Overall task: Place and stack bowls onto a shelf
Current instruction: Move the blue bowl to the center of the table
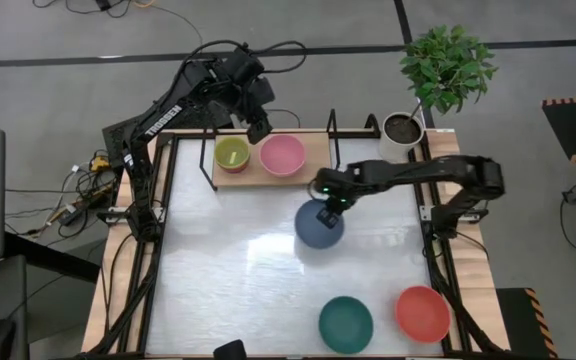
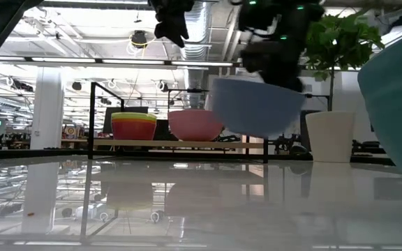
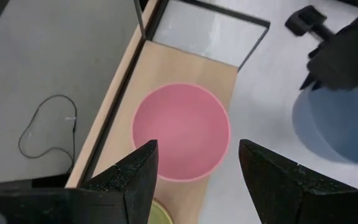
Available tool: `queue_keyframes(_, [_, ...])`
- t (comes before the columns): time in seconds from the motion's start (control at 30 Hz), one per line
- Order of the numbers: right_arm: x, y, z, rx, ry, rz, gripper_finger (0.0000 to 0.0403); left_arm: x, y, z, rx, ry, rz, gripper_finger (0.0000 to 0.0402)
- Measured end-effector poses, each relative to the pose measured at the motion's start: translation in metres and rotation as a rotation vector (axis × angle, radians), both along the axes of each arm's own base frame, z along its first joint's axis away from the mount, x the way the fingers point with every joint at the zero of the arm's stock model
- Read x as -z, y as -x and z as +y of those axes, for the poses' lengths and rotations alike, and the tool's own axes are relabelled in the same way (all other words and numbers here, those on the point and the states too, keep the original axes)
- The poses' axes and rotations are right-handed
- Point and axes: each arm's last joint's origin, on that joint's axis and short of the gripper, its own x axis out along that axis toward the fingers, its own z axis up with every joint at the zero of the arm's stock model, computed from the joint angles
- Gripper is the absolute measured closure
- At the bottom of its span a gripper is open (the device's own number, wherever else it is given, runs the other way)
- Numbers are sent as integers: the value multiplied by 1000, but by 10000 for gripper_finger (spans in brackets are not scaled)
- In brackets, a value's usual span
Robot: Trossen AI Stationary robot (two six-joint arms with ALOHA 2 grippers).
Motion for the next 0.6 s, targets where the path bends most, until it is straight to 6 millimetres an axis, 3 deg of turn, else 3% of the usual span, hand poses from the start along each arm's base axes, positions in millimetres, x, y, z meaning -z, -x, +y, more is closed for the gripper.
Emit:
queue_keyframes(0.17, [6,-39,-7,-95,35,15,379,1,2,-1,1,12,23,194])
queue_keyframes(0.3, [18,-59,-8,-167,23,70,379,2,3,-1,1,17,33,194])
queue_keyframes(0.43, [30,-72,-7,-228,11,98,376,3,4,-2,1,26,48,194])
queue_keyframes(0.6, [29,-74,-6,-279,32,80,315,3,4,-2,5,26,53,194])
